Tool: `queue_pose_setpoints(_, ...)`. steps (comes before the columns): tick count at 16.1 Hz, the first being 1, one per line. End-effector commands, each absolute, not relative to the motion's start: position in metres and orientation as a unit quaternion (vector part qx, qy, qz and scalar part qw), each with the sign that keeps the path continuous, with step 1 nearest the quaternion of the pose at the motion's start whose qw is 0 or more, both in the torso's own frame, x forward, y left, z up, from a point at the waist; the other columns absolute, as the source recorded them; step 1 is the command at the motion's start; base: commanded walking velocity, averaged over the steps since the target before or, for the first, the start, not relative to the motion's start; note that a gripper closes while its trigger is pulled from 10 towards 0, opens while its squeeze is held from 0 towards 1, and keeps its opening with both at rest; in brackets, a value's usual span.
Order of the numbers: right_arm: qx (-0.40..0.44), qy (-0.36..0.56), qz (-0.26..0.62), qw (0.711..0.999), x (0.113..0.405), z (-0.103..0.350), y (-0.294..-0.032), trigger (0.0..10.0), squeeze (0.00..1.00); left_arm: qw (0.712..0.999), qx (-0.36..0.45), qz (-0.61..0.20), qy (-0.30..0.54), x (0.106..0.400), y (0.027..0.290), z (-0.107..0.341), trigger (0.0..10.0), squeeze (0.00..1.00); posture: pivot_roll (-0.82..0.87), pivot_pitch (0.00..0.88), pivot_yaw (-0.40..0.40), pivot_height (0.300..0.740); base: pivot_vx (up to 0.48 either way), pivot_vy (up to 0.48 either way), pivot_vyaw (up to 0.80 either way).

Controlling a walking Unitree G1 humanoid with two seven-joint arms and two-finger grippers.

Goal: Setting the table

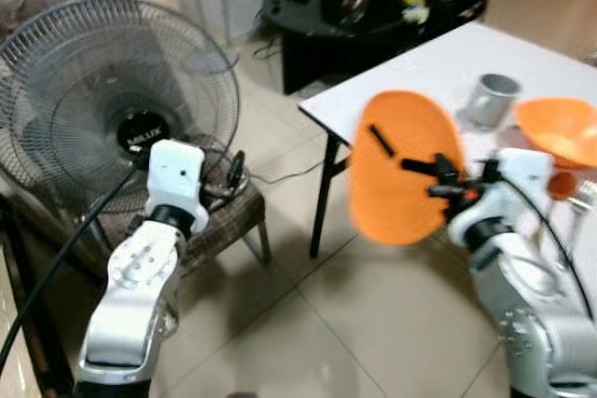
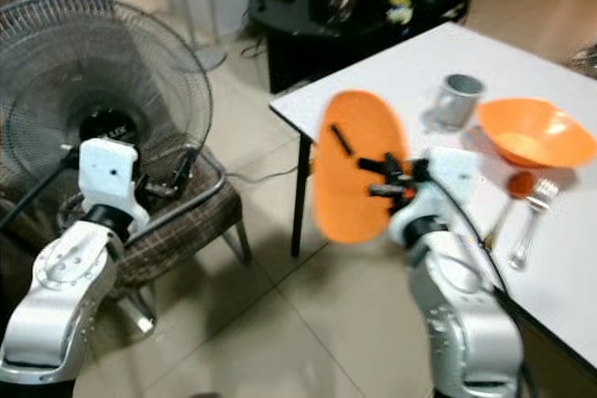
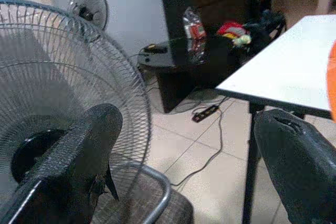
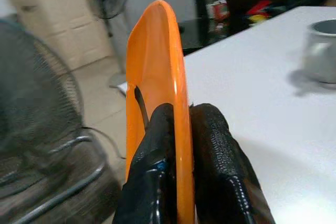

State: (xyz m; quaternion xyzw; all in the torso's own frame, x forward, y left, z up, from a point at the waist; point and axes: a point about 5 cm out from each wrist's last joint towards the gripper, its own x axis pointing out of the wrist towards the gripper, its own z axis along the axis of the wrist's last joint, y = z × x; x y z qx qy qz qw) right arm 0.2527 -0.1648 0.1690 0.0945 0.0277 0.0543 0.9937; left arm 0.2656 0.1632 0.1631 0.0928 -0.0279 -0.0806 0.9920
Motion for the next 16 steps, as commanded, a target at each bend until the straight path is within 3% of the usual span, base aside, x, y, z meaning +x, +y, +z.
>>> queue_pose_setpoints(1, 0.092, 0.003, 0.049, 0.995, 0.2529, 0.1795, -0.1693, 10.0, 0.0, 0.992, 0.09, -0.084, -0.026, 0.266, 0.1615, 0.1628, 10.0, 0.0, 0.11, 0.0, 0.023, 0.74, 0.262, 0.0, 0.0)
queue_pose_setpoints(16, 0.094, -0.028, 0.081, 0.992, 0.2528, 0.1874, -0.1648, 10.0, 0.0, 0.992, 0.088, -0.086, -0.023, 0.2649, 0.1614, 0.1625, 10.0, 0.0, 0.12, 0.0, 0.007, 0.74, 0.26, 0.0, -0.05)
